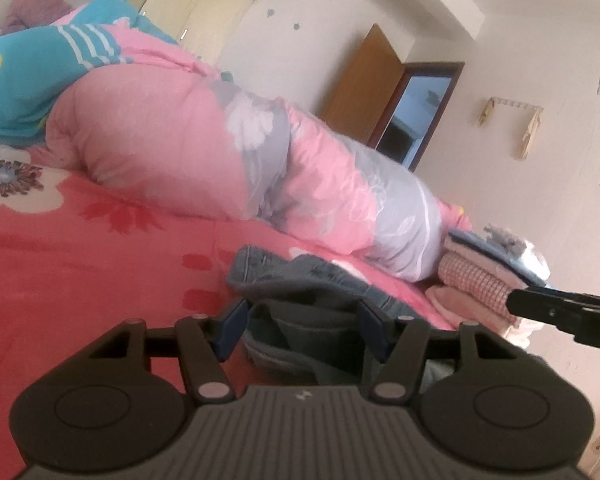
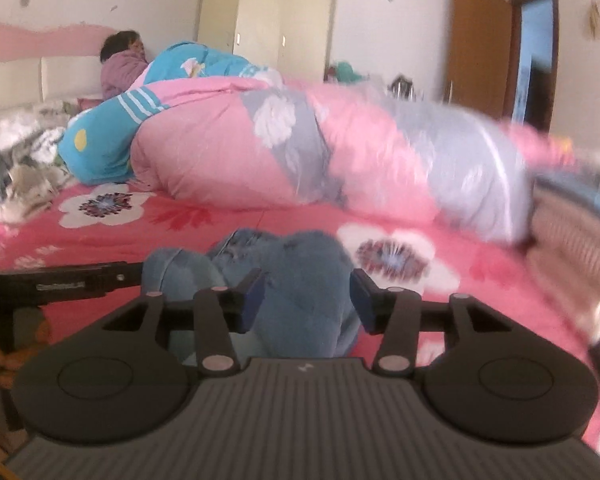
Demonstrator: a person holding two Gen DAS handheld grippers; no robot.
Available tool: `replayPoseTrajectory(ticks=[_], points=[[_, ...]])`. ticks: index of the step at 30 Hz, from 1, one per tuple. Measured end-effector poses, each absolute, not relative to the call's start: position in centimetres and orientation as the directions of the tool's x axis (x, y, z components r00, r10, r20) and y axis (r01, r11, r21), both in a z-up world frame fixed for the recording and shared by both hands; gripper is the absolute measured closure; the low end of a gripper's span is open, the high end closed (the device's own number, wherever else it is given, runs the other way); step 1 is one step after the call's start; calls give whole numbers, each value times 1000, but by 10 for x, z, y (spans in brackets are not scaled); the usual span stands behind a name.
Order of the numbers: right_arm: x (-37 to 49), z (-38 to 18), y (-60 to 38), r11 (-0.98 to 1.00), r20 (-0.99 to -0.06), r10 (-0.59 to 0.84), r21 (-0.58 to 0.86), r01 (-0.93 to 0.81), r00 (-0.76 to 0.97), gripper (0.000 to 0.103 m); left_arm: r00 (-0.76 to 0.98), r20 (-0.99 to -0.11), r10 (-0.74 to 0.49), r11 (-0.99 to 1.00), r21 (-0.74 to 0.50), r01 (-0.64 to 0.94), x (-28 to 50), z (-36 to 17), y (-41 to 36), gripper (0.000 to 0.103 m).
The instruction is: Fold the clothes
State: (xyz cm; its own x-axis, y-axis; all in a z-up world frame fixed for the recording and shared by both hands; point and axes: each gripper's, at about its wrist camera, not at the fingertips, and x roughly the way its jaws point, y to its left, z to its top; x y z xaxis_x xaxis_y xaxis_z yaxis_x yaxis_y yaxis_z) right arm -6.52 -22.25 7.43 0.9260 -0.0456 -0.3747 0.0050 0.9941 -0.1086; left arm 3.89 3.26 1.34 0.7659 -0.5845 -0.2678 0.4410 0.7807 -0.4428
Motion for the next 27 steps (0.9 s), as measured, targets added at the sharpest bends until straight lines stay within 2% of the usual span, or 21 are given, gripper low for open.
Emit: replayPoseTrajectory(ticks=[2, 5, 9, 11, 14, 19, 21, 22, 27], points=[[-62, 79, -216, 989, -358, -53, -147, 0, 932, 50, 760, -268, -592, 774, -451, 444, 40, 14, 31, 42], [-55, 78, -209, 985, -375, -46, -173, -21, 926, 49, 748, -265, -609, 758, -471, 451, 39, 16, 34, 43], [-50, 80, -198, 980, -383, -47, -195, -30, 923, 49, 744, -199, -638, 718, -503, 481, 32, 24, 46, 42], [-50, 85, -195, 979, -373, -43, -200, -35, 927, 49, 747, -176, -642, 716, -488, 500, 27, 29, 46, 38], [-49, 89, -190, 976, -377, -37, -214, -49, 925, 48, 745, -245, -621, 761, -418, 497, 28, 26, 31, 37], [-36, 82, -179, 963, -421, -21, -251, -94, 907, 48, 686, -496, -532, 846, -278, 455, 46, -8, -6, 37], [-28, 76, -173, 956, -448, -11, -267, -121, 894, 48, 654, -571, -496, 865, -255, 433, 54, -19, -12, 37], [-23, 72, -170, 950, -465, -10, -281, -137, 885, 48, 639, -596, -486, 869, -255, 424, 58, -24, -14, 38], [12, 45, -163, 908, -566, -52, -369, -197, 823, 48, 627, -611, -484, 871, -264, 415, 59, -30, -10, 38]])
